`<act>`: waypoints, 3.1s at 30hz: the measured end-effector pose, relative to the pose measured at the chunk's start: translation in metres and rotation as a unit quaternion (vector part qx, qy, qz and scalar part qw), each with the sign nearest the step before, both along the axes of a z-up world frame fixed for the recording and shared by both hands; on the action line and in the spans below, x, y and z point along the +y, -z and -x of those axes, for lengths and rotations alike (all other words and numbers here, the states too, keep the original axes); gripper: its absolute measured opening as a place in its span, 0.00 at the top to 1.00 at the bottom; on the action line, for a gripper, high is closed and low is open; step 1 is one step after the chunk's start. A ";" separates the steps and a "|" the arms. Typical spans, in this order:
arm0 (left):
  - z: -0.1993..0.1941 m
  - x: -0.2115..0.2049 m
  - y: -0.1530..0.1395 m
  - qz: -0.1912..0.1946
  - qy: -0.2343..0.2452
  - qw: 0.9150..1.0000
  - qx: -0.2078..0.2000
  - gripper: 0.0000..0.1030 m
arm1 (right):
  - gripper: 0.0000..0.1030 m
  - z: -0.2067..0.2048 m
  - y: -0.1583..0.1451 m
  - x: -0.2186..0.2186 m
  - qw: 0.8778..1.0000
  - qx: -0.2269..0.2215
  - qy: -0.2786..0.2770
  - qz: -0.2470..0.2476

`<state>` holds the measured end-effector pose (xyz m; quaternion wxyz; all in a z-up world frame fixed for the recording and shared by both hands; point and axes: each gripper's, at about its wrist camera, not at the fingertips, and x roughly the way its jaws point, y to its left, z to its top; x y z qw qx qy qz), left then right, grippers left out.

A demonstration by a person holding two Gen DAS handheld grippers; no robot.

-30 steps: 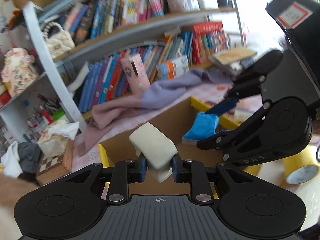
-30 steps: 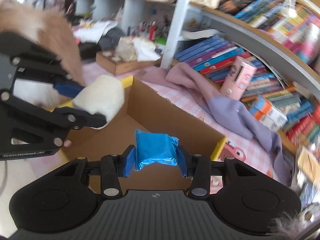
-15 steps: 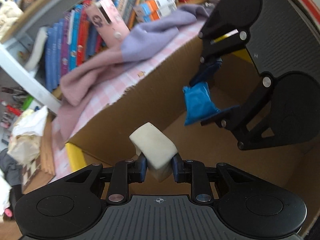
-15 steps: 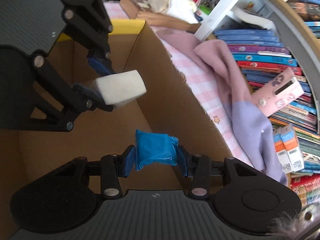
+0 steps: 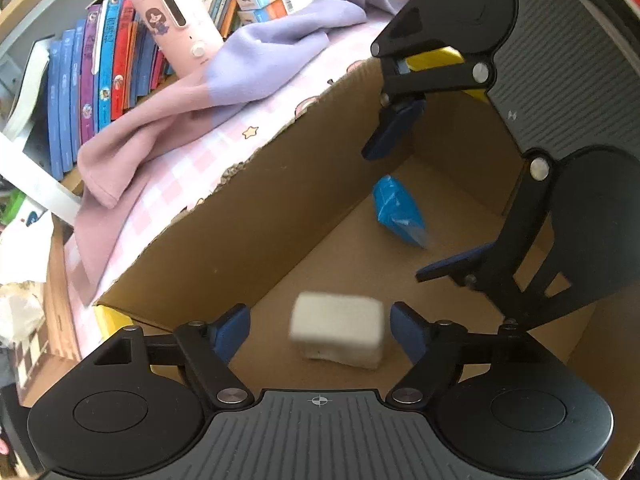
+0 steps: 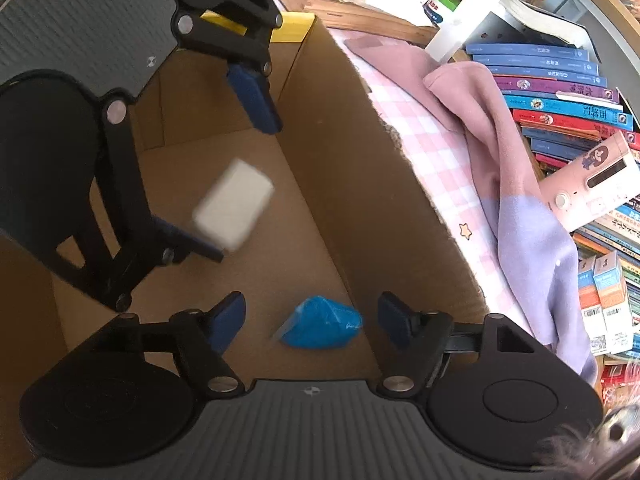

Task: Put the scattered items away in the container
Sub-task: 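Open the right tool over the box while the left tool releases the white block, then withdraw both tools from the box back toward the table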

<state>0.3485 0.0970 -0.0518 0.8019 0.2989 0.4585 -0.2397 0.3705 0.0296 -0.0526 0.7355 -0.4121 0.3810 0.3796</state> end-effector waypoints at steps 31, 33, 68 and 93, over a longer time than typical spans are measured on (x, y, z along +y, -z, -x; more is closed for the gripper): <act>0.133 0.003 -0.106 0.095 -0.061 0.964 -0.240 0.22 | 0.21 0.115 -0.093 -0.040 0.975 -0.110 0.087 -0.175; 0.149 0.004 -0.114 0.104 -0.064 0.961 -0.249 0.21 | 0.21 0.133 -0.100 -0.047 0.970 -0.122 0.096 -0.188; 0.332 -0.009 -0.093 0.188 -0.131 0.945 -0.232 0.20 | 0.20 0.348 -0.074 -0.126 0.899 -0.150 0.334 -0.240; 0.358 -0.063 -0.054 0.189 -0.066 0.965 -0.168 0.20 | 0.20 0.375 -0.051 -0.171 0.853 -0.116 0.449 -0.238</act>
